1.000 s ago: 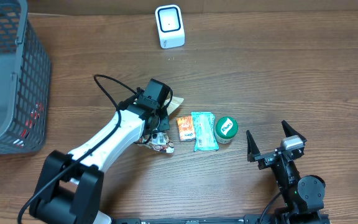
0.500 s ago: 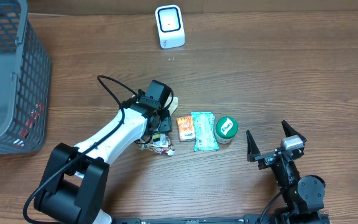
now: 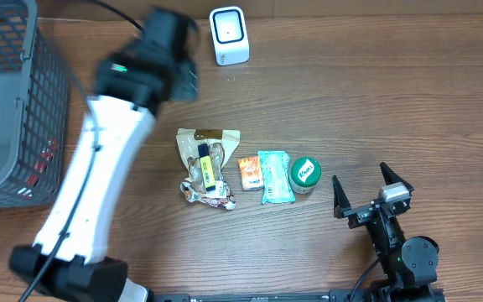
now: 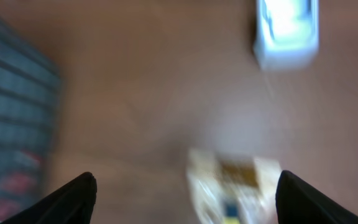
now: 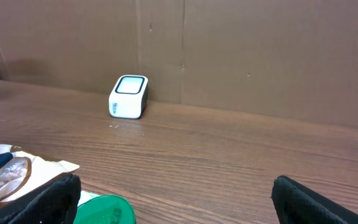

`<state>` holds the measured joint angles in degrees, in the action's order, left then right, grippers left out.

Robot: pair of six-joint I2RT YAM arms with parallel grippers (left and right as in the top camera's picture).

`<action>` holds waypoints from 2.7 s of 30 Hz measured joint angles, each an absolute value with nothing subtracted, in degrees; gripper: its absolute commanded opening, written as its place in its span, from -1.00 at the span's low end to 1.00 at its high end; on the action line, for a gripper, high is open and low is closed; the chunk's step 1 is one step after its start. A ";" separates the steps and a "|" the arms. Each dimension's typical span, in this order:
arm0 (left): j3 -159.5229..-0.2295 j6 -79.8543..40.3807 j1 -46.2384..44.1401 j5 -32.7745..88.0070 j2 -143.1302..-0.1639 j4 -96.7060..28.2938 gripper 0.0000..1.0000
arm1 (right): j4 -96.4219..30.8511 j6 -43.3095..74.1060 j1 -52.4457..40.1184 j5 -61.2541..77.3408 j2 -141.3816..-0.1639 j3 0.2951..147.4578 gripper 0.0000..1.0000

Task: Scan the item barcode
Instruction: 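Move the left gripper back down into the grey basket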

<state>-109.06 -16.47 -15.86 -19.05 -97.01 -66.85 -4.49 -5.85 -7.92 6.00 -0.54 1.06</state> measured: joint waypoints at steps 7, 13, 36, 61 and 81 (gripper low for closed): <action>-124.68 -2.50 1.39 -25.96 -94.63 -64.51 1.00 | -4.56 -5.87 -7.90 6.00 -0.54 1.06 1.00; -124.31 3.07 17.61 -24.71 -94.91 -64.31 1.00 | -4.51 -5.82 -7.92 5.96 -0.54 1.06 1.00; -84.84 -4.32 41.71 -6.57 -96.05 -46.17 0.26 | -4.54 -5.82 -7.90 5.98 -0.54 1.06 1.00; -82.52 16.95 41.71 -0.45 -104.68 -36.93 0.65 | -4.47 -5.80 -7.90 5.96 -0.54 1.06 1.00; -82.50 55.05 44.45 10.57 -107.70 -40.34 0.21 | -4.51 -5.80 -7.90 5.98 -0.54 1.06 1.00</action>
